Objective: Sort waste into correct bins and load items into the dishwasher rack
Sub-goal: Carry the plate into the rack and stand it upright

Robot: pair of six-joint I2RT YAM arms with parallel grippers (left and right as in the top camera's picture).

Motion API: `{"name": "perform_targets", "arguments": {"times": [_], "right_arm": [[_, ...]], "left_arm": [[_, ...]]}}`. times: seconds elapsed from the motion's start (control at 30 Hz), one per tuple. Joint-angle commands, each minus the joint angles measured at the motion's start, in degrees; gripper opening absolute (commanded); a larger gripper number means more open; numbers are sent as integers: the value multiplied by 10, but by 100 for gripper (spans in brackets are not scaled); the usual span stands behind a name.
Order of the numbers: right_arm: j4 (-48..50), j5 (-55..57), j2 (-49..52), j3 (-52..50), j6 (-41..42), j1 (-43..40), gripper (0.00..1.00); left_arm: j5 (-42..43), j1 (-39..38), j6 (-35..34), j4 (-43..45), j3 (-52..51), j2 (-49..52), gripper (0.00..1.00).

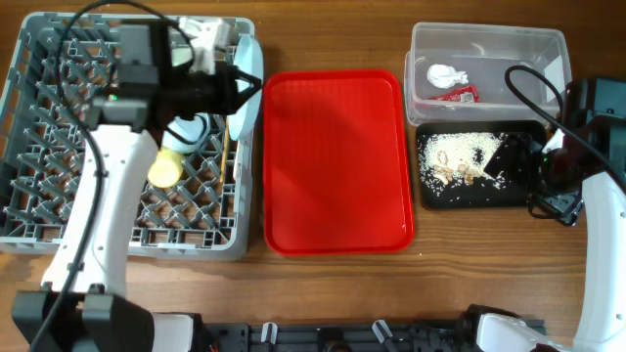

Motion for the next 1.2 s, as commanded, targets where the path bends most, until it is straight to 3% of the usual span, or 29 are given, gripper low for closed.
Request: {"name": "perform_targets", "arguments": {"times": [0.0, 0.27, 0.33, 0.37, 0.43, 0.5, 0.67, 0.8, 0.93, 1.17], "right_arm": [[0, 3, -8, 13, -10, -2, 100], [0, 3, -8, 13, -10, -2, 100], [4, 3, -8, 13, -12, -2, 100], [6, 3, -8, 13, -12, -2, 100], [13, 3, -8, 13, -12, -2, 100], [44, -57, -8, 13, -67, 5, 100], [103, -118, -8, 13, -116, 66, 100], [196, -120, -7, 12, -112, 169, 100], [297, -117, 19, 12, -98, 249, 100], [198, -51, 95, 8, -40, 249, 100]], "left_arm": [[94, 31, -2, -3, -1, 28, 4], [69, 64, -1, -3, -1, 85, 6], [6, 71, -2, -6, -1, 89, 51], [-16, 72, -2, -7, -1, 89, 67], [-31, 73, -2, -7, -1, 88, 82], [-76, 73, -2, -13, -1, 71, 99], [-160, 73, -9, -46, -1, 9, 100], [-310, 72, -103, -127, -1, -30, 100], [-353, 72, -120, -223, -1, -23, 100], [-405, 72, -121, -323, -1, -21, 100]]}}
